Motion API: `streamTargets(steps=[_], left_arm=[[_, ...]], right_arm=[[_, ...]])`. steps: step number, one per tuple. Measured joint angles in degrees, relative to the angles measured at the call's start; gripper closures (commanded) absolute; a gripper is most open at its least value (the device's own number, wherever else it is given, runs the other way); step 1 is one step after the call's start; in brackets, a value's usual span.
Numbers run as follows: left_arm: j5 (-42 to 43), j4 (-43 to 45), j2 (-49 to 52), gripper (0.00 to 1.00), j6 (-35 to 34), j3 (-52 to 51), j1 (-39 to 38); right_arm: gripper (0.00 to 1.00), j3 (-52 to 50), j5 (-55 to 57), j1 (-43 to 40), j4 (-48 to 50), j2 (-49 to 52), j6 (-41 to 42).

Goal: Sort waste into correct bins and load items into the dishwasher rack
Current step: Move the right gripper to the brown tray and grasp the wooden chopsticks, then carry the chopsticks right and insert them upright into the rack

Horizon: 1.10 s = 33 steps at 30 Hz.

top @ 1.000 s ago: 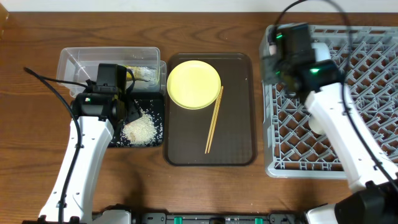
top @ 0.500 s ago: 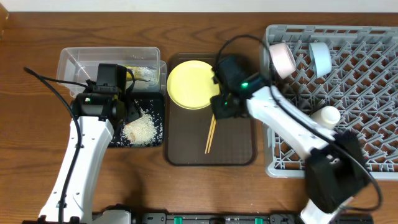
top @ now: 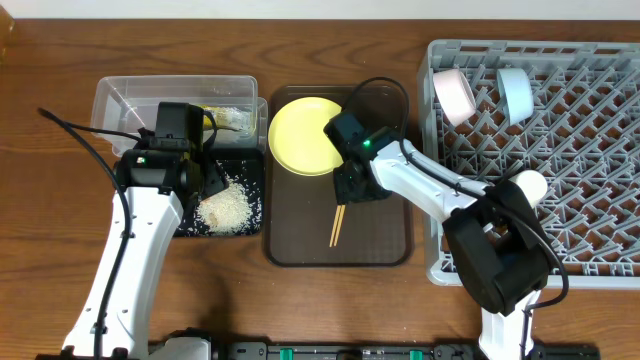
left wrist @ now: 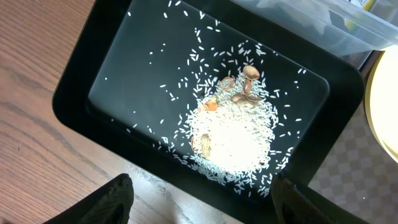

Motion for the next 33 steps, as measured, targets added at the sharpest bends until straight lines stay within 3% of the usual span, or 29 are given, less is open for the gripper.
streamTargets(steps=[11, 14, 22, 27, 30, 33], left_arm=[[0.0, 0.0, 0.0, 0.26, 0.0, 0.0, 0.0], [0.0, 0.0, 0.0, 0.27, 0.0, 0.0, 0.0], [0.0, 0.0, 0.0, 0.26, 0.0, 0.0, 0.0], [0.0, 0.02, 0.0, 0.26, 0.0, 0.0, 0.0], [0.0, 0.02, 0.0, 0.26, 0.0, 0.0, 0.0], [0.0, 0.0, 0.0, 0.26, 0.0, 0.0, 0.0]], right_arm=[[0.47, 0.0, 1.95, 0.0, -0.17, 0.15, 1.46], [0.56, 0.0, 2.03, 0.0, -0.61, 0.15, 2.47], [0.66, -0.26, 4.61, 0.0, -3.5, 0.15, 6.51], [0.82, -1.49, 4.68, 0.0, -3.34, 0.02, 8.13], [0.99, -2.16, 4.61, 0.0, -3.39, -0.35, 8.44], [0.99, -2.47, 4.59, 0.0, -3.39, -0.61, 8.7]])
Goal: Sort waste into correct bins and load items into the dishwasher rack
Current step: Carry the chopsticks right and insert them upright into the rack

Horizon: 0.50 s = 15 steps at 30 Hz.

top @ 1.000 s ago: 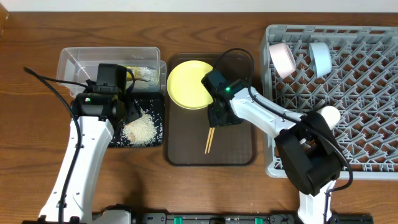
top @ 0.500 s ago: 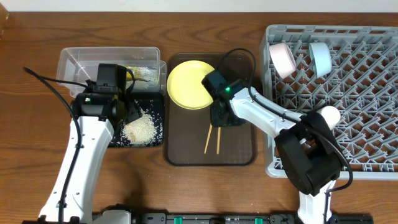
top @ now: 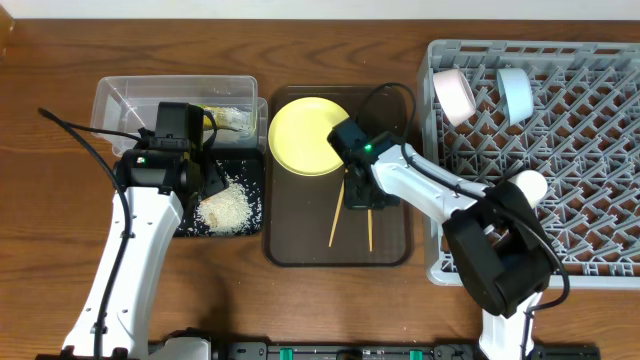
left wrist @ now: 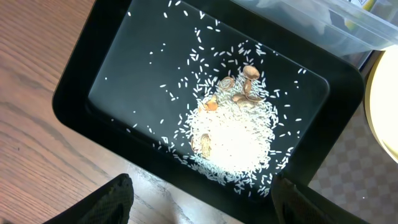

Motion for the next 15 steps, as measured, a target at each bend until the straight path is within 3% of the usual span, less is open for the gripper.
streamTargets(steps=[10, 15], left_arm=[[0.0, 0.0, 0.0, 0.27, 0.0, 0.0, 0.0], [0.0, 0.0, 0.0, 0.27, 0.0, 0.0, 0.02]], right_arm=[[0.99, -0.13, -0.61, -1.29, -0.61, -1.42, -2.91], [0.99, -0.42, -0.79, -6.56, -2.38, -10.91, -8.28]])
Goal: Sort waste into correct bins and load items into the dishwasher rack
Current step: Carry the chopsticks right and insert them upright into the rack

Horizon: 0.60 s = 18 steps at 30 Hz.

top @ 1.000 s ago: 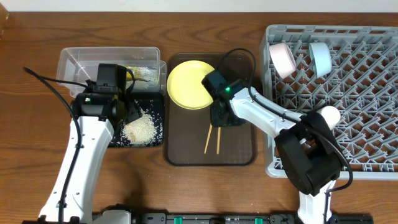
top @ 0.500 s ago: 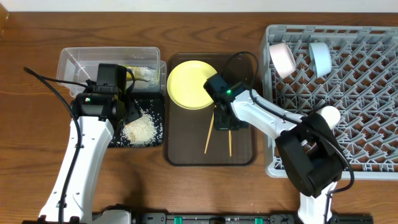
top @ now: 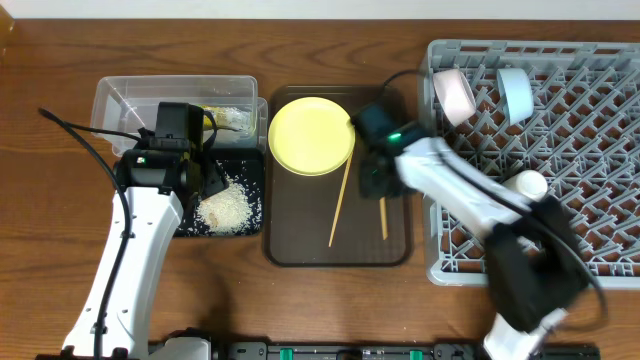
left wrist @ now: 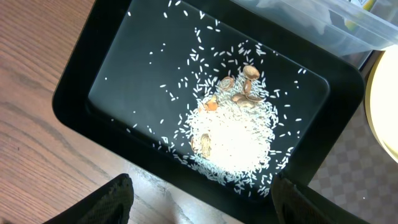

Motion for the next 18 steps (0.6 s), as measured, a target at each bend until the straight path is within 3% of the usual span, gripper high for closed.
streamTargets(steps=[8, 18], left_arm=[[0.0, 0.02, 0.0, 0.26, 0.0, 0.0, -0.02], [0.0, 0.02, 0.0, 0.27, 0.0, 0.0, -0.02]], right_arm=[[0.99, 0.11, 1.66, -10.14, -7.85, -17.57, -6.69], [0.99, -3.85, 3.3, -14.45, -8.68, -18.27, -12.52]])
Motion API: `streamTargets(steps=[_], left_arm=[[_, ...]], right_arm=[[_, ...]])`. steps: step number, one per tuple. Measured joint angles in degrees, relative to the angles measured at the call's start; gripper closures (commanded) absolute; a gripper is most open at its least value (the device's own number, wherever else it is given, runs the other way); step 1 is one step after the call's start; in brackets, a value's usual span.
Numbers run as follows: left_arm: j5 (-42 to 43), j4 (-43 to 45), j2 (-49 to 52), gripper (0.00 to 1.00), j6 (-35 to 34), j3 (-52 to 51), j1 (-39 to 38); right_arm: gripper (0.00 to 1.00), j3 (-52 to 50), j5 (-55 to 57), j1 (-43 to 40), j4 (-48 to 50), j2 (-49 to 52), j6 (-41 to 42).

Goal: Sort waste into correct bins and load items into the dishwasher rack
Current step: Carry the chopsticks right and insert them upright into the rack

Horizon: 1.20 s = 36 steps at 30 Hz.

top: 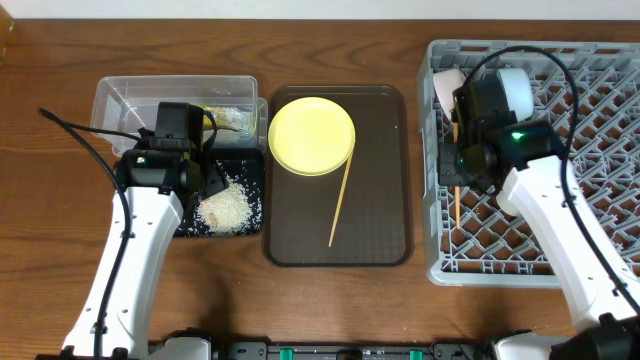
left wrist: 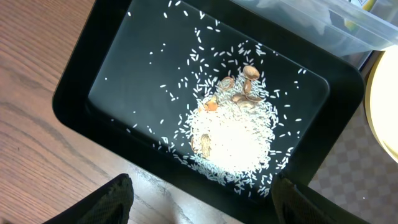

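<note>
My right gripper (top: 457, 172) hangs over the left edge of the grey dishwasher rack (top: 580, 150), shut on a wooden chopstick (top: 455, 206) that sticks out below it; its fingers are hidden under the wrist. A second chopstick (top: 340, 205) lies on the brown tray (top: 385, 235), its top end against the yellow plate (top: 311, 135). My left gripper (left wrist: 202, 208) is open, with nothing in it, above the near rim of the black bin (left wrist: 93, 81), which holds a pile of rice (left wrist: 233, 140) and nut shells.
A clear plastic bin (top: 130, 95) with scraps stands behind the black bin. A pink cup (top: 446, 84) and a pale blue cup (top: 516, 88) sit at the rack's back left, close to my right arm.
My right gripper has moved from the right part of the tray to the rack's left edge, with the chopstick in it. The left arm has not moved.
My right gripper was down at both chopsticks beside the plate. Then one chopstick hung from it, apart from the other. It then held that chopstick over the tray's right side, and now over the rack. The left gripper stayed open over the rice bin.
</note>
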Motion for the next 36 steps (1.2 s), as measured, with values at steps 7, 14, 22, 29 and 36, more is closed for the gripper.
streamTargets(steps=[7, 14, 22, 29, 36], left_arm=[[0.0, 0.0, 0.0, 0.26, 0.0, 0.0, 0.0], [0.0, 0.0, 0.0, 0.26, 0.0, 0.0, 0.0], [0.0, -0.02, 0.0, 0.26, 0.0, 0.0, 0.0], [0.0, 0.0, 0.0, 0.26, 0.0, 0.0, 0.0], [0.0, -0.02, 0.0, 0.26, 0.0, 0.0, 0.0]], right_arm=[[0.94, -9.86, 0.55, -0.02, 8.94, 1.31, -0.02], [0.59, -11.15, 1.53, -0.02, 14.23, 1.33, -0.37], [0.55, -8.22, 1.68, -0.26, 15.1, 1.25, -0.59], [0.53, -5.29, -5.7, 5.33, 21.92, 0.02, -0.83], [0.5, -5.11, -8.24, 17.16, 26.32, 3.08, 1.55]])
